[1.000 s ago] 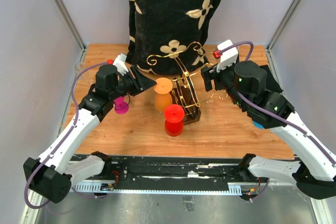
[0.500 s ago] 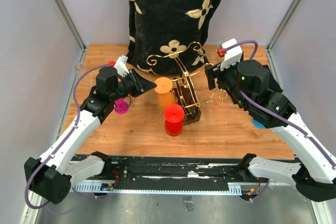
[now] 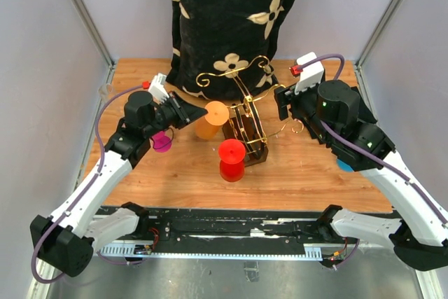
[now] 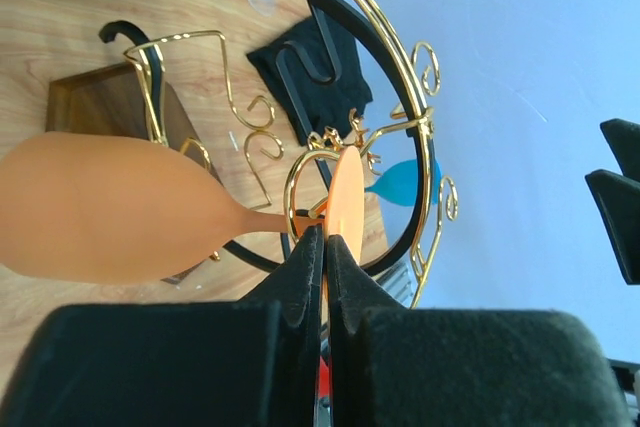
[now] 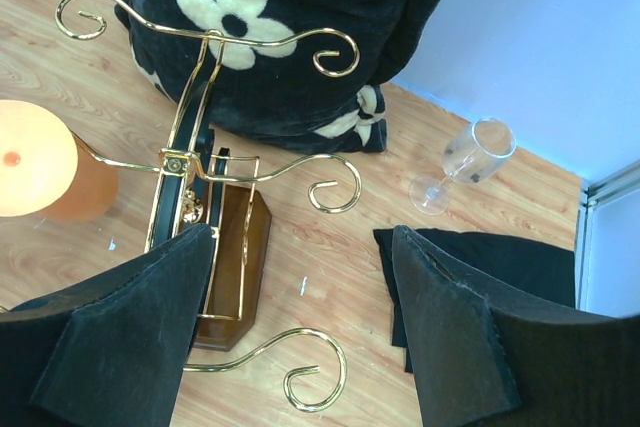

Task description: Take the wine glass off the wine glass rack

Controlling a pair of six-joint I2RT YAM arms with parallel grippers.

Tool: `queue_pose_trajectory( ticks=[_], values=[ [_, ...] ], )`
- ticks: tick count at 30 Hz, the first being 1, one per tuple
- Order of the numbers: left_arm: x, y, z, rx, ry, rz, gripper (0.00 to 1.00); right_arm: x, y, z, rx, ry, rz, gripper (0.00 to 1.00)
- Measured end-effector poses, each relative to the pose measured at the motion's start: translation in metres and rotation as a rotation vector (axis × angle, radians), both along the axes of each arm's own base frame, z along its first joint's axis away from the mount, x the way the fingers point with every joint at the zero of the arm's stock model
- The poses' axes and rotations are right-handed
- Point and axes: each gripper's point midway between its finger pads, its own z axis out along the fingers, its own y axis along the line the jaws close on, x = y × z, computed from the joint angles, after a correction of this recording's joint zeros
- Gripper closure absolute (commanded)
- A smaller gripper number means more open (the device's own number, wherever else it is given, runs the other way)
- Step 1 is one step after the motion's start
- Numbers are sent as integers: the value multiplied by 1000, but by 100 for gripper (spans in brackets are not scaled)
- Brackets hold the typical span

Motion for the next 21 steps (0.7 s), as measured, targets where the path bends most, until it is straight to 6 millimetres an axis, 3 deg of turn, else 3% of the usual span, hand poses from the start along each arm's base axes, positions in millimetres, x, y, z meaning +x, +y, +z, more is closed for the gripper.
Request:
queue_pose_trajectory(
  ticks=[7, 13, 21],
  values=[
    [6, 17, 16, 22, -49, 108, 99, 0, 0, -2, -2, 4, 5, 26],
    [14, 19, 22, -21, -54, 136, 99, -2, -1, -4, -2, 4, 6, 26],
    [32, 7, 3, -125, -19, 132, 99, -6, -4, -1, 7, -6, 10, 26]
  ],
)
